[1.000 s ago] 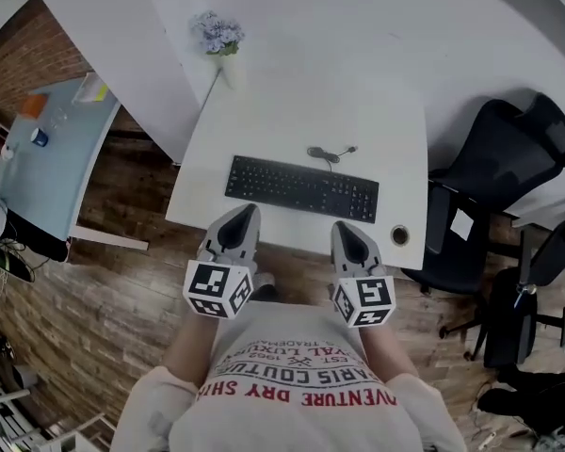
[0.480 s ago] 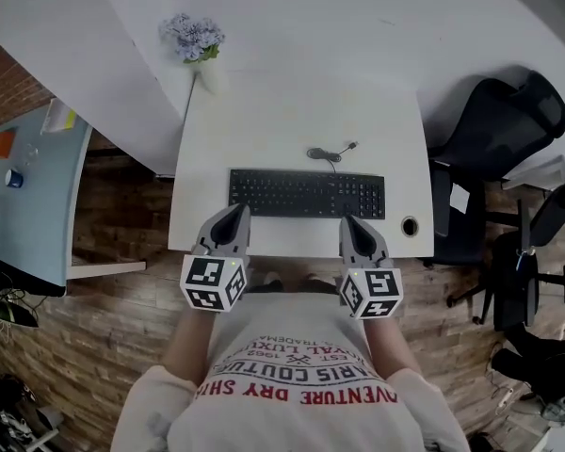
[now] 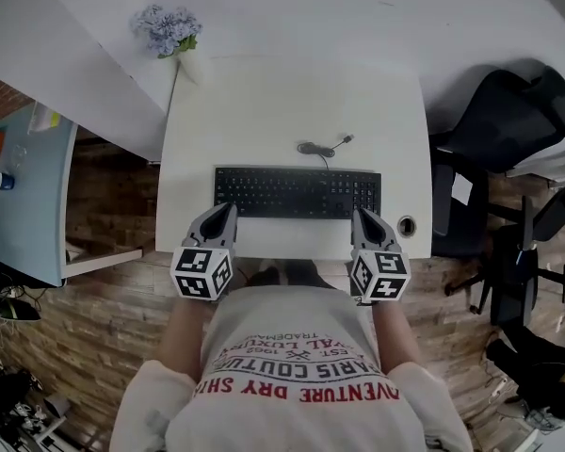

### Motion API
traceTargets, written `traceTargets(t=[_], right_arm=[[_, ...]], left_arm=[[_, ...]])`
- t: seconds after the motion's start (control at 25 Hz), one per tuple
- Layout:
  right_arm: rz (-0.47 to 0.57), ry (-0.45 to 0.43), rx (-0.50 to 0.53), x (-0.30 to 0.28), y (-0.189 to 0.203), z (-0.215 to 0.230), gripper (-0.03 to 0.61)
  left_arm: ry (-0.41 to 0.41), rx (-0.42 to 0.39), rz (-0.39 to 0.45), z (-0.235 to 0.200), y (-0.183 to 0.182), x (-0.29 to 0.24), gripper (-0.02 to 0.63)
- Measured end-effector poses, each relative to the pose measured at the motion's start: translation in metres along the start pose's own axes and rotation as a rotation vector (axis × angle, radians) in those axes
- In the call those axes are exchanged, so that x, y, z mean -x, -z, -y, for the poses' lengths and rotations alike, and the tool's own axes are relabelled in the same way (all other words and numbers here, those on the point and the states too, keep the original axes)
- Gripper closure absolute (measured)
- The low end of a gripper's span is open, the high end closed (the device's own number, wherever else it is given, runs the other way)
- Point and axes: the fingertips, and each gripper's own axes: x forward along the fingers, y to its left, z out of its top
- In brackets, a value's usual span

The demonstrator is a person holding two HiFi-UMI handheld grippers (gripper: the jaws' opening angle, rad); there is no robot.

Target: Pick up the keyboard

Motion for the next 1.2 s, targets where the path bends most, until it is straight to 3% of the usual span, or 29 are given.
traceTargets(t=[0.16,0.24,0.28,0.32,0.4,0.64,0.8,1.0,1.2], right_arm=[[-0.088,0.011,-0.016,-0.019,0.020,0.032,0.552],[-0.110,0.039,-0.032,-0.025,0.027,0.050,0.548],[-0.120,0.045,-0.042,-0.029,0.030,0.058,0.507],[-0.135,0.044,-0.053,-0.034,0.034,0.065,0.411],[-0.176,0.039,-0.070,-0.044,0.043,0.078,0.386],[-0.295,0.018,-0.114,-0.070,0.063,0.107,0.344],[-0.382,-0.024,-0.134,-0.084,0.075,0.113,0.333],[-0.434,-0.103,-0.231,-0.087,0.079,0.111,0.330],[-0.481,-0.107,-0.203,-0.089,0.078,0.112,0.330]], left_arm=[[-0.021,0.131,-0.111,-0.025,0.028,-0.021,0.585],[-0.060,0.158,-0.156,-0.040,0.040,-0.027,0.584],[-0.080,0.157,-0.175,-0.048,0.045,-0.030,0.584],[-0.092,0.157,-0.193,-0.055,0.048,-0.033,0.577],[-0.094,0.177,-0.233,-0.064,0.055,-0.041,0.455],[-0.123,0.220,-0.343,-0.090,0.069,-0.063,0.365],[-0.108,0.241,-0.412,-0.095,0.077,-0.077,0.347],[-0.082,0.231,-0.515,-0.094,0.088,-0.086,0.345],[-0.050,0.240,-0.554,-0.091,0.087,-0.090,0.362]])
